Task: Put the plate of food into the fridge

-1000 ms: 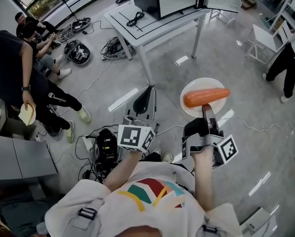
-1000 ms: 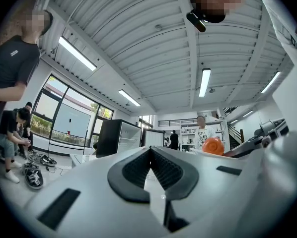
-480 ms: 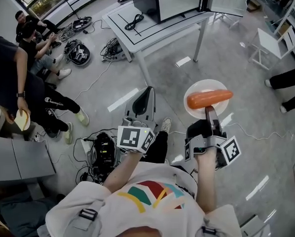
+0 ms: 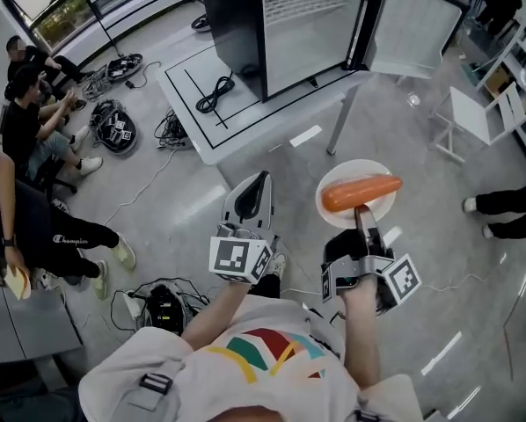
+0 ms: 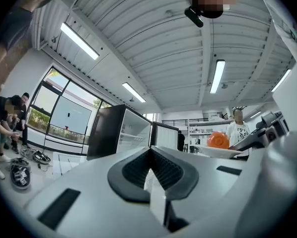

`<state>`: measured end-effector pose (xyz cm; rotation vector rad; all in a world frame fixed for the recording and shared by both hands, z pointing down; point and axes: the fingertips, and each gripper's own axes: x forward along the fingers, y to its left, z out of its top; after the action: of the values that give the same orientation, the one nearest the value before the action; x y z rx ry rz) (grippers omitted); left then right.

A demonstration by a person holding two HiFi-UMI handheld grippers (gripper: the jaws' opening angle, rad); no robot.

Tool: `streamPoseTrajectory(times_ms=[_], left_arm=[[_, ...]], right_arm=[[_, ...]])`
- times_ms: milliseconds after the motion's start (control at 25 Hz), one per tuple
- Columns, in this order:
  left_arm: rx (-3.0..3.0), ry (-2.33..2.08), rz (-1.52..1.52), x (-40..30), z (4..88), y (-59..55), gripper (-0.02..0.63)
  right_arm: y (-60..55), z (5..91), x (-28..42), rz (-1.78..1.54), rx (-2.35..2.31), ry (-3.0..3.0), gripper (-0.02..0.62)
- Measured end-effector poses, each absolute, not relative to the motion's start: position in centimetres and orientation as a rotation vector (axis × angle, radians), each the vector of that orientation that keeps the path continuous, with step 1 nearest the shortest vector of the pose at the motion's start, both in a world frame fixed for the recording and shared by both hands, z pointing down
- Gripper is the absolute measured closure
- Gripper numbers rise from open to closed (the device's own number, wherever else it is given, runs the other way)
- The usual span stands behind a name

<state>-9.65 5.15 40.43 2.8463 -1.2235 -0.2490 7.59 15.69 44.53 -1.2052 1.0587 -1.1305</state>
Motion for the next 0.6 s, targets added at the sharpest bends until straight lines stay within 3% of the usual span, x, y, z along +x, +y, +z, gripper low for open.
streamPoseTrajectory(times_ms=[600], left_arm=[[2.706,-1.466,-0.235,-0.1,39.3,-17.2,0.601]], right_arm=[[-10.7,41.2,18.1,-1.298,-1.107,1.199,0.580]])
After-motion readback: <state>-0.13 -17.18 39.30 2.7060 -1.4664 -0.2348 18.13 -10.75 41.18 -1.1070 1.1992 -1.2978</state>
